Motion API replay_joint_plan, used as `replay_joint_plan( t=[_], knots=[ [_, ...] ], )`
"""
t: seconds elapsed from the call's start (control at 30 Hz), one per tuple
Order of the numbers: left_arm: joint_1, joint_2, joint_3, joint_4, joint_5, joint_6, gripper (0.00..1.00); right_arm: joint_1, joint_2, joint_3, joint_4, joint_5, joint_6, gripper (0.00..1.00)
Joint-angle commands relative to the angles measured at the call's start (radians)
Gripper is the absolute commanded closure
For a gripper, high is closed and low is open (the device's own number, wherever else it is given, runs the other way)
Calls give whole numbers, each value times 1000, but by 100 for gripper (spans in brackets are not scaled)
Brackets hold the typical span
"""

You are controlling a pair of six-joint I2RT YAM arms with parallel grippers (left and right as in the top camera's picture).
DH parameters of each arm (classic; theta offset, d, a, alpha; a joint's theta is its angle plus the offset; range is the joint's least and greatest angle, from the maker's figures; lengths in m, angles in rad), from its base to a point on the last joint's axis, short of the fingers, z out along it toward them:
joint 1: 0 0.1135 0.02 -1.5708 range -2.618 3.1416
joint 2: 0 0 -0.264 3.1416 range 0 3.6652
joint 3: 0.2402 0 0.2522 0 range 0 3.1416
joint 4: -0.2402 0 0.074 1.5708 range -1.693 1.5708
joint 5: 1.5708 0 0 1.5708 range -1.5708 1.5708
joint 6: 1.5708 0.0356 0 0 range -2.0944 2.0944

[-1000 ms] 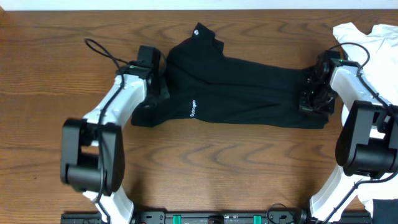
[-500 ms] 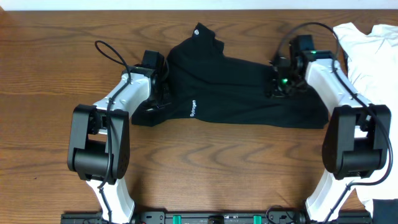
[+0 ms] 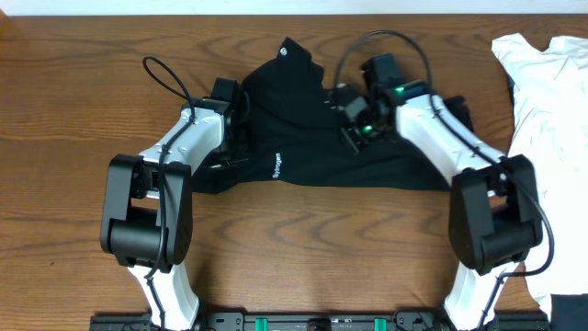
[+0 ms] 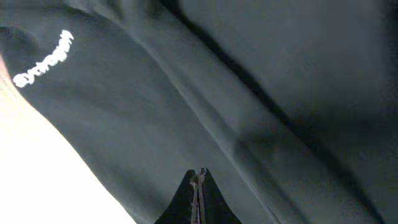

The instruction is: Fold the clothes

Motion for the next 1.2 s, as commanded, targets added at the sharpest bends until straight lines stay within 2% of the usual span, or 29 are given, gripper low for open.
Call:
replay_joint_plan(
  t=[0.0, 0.27, 0.5, 0.73, 1.03, 1.17],
  knots=[
    [6, 31, -15, -11, -57, 16, 94, 48, -19, 6, 45, 31, -52, 99],
    [6, 31, -15, -11, -60, 16, 94, 124, 67, 6, 116, 55, -52, 99],
    [6, 31, -15, -11, -61, 16, 94, 163, 156, 6, 161, -68, -52, 99],
    [6, 31, -15, -11, -60, 16, 94, 162, 209, 6, 277, -17, -50, 99],
    [6, 31, -15, -10, -61, 16, 94, 129, 210, 6, 451, 38, 87, 99],
    [6, 31, -15, -11, -60, 16, 94, 106, 210, 6, 561, 127, 182, 99]
  ],
)
